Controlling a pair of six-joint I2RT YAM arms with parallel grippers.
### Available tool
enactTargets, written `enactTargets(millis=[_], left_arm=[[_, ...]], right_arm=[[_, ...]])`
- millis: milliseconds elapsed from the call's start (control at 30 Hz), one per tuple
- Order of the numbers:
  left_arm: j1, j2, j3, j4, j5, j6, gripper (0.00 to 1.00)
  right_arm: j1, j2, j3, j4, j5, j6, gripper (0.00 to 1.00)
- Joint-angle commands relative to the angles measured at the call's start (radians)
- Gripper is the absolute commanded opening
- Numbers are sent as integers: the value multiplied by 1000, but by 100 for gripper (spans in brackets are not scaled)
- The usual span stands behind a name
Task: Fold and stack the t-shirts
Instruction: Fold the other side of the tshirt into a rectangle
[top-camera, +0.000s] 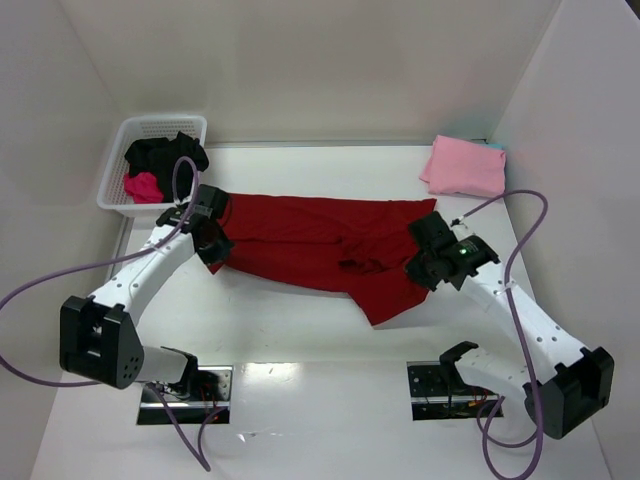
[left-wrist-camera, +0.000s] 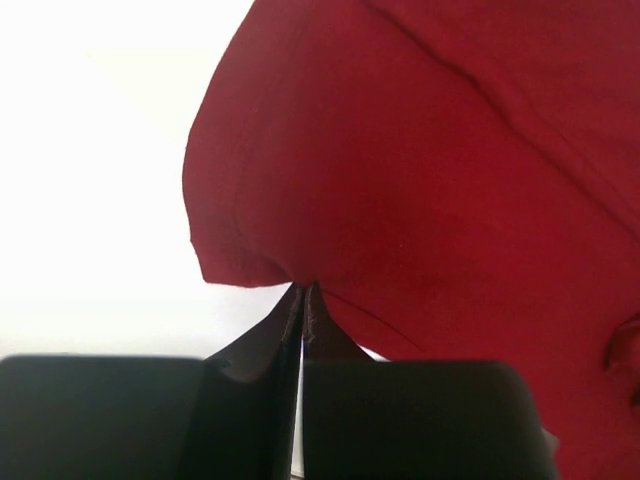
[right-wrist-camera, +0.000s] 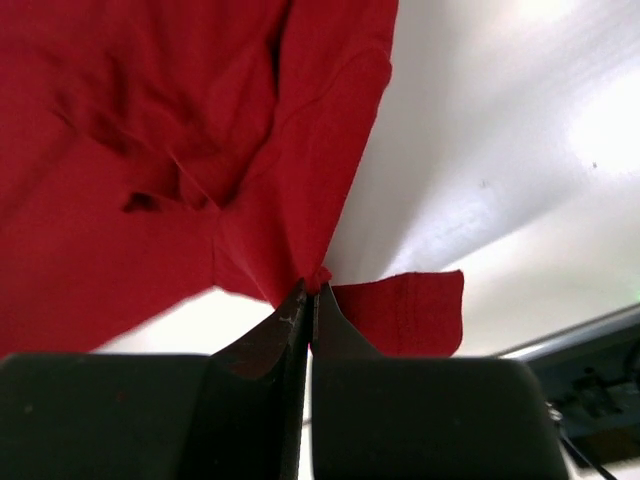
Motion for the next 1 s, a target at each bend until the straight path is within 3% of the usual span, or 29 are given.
enactTargets(millis=[0, 167, 400, 967], left_arm=[[-2, -12, 46, -49, -43, 59, 0], [-2, 40, 131, -49, -61, 109, 0], [-2, 164, 226, 17, -118, 175, 0], [88, 430, 419, 165, -98, 296, 0]], right_arm=[[-57, -44, 66, 30, 47, 17, 0], [-66, -64, 97, 97, 64, 27, 0], [-194, -45, 97, 246, 53, -47, 0], [-288, 188, 140, 493, 38, -102, 1]])
